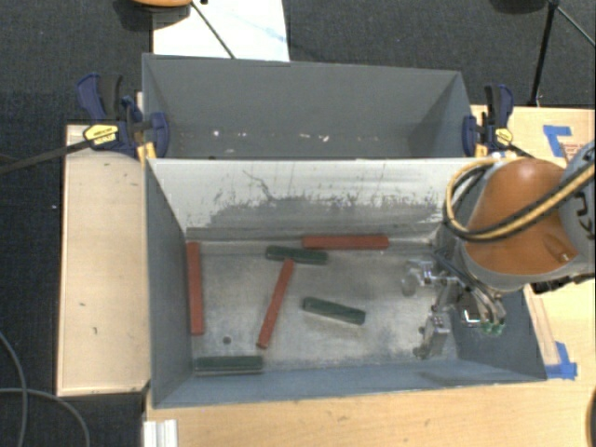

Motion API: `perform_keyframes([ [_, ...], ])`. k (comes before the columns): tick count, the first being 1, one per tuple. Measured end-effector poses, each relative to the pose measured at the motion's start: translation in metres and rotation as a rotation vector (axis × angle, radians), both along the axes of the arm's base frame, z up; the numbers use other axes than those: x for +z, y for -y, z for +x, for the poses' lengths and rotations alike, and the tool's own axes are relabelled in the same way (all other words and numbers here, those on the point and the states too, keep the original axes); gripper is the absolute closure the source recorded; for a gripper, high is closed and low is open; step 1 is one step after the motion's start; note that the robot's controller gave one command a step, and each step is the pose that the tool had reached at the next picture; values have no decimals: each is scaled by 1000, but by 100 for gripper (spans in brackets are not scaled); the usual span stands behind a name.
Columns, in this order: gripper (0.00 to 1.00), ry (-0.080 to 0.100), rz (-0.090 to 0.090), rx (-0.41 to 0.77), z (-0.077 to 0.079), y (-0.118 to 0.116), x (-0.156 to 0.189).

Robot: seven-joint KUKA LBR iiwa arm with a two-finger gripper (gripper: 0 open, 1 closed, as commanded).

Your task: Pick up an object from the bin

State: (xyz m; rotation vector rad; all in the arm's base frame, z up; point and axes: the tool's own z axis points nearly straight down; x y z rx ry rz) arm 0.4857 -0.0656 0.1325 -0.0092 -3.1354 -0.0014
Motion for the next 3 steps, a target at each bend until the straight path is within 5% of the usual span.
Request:
perform_keyframes([
  [1,0,8,-1,2,2,0,4],
  [3,0,10,2,124,28,-49,-56],
])
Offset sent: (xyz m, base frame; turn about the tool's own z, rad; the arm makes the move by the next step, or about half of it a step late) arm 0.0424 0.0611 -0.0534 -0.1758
